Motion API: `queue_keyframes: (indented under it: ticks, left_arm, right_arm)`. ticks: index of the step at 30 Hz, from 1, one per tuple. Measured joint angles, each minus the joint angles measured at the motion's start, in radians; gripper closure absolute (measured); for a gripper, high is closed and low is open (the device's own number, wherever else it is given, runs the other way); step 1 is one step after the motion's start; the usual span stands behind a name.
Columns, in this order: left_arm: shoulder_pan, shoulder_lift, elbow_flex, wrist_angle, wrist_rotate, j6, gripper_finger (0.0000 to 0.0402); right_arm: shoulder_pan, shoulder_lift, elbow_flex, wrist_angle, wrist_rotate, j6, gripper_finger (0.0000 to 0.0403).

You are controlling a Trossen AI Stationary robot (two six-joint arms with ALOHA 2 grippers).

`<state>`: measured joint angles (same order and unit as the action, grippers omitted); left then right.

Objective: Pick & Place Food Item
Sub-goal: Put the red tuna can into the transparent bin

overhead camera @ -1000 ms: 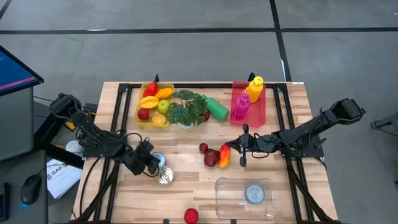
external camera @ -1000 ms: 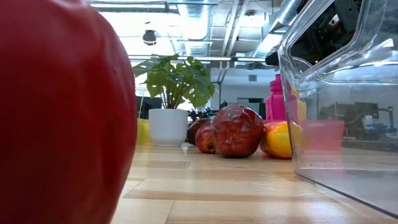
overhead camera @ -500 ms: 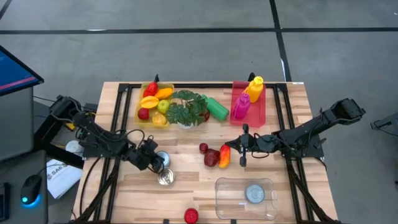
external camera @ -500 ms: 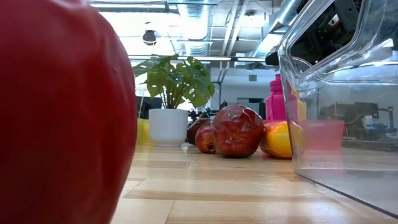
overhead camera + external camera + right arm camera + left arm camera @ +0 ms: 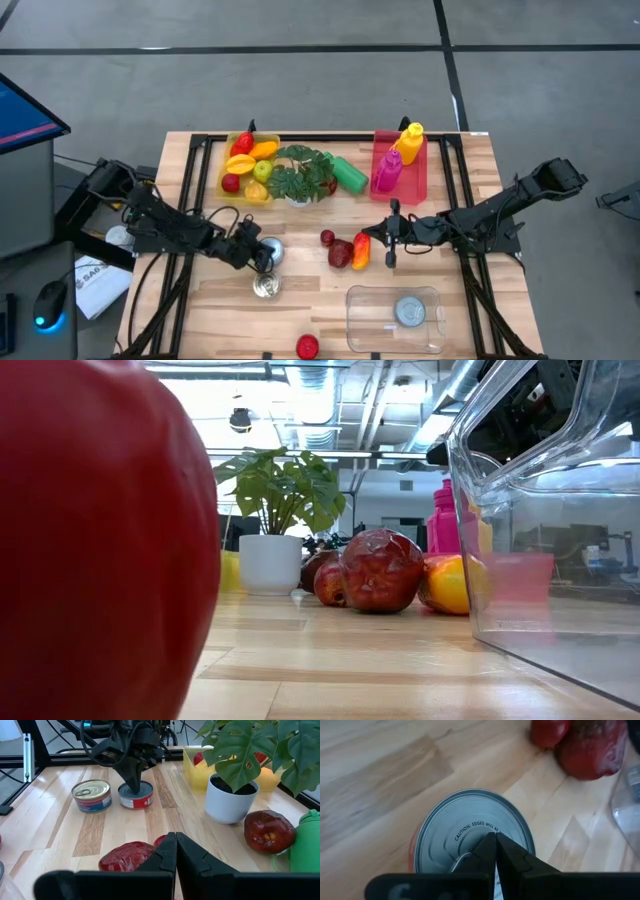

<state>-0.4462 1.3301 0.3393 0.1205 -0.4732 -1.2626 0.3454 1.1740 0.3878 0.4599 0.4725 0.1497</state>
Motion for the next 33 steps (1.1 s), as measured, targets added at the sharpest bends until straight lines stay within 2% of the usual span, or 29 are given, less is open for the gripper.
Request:
queue_keyframes:
  ticks: [7,14,17,23,29,33]
  left_arm:
    - [0.053,0.113,0.0,0.24,0.011,0.127,0.0401]
    - [0.098,0.179,0.056,0.258,0.035,0.149,0.0401]
    - [0.103,0.173,0.073,0.241,0.036,0.216,0.0401]
    - [0.098,0.05,0.089,0.245,0.036,0.344,0.0401]
    - [0.096,-0.067,0.088,0.04,0.035,0.366,0.0401]
    - [0.07,-0.097,0.088,-0.099,0.035,0.339,0.0401]
  right_arm:
    - [0.0,0.0,0.0,0.002,0.0,0.0,0.0403]
    - [-0.001,0.0,0.0,0.001,0.0,0.0,0.0403]
    - [-0.001,0.0,0.0,-0.003,0.0,0.0,0.0403]
    - [0.0,0.0,0.0,-0.005,0.0,0.0,0.0403]
    - [0.0,0.0,0.0,-0.003,0.0,0.0,0.0403]
    - [0.0,0.0,0.0,-0.003,0.0,0.0,0.0403]
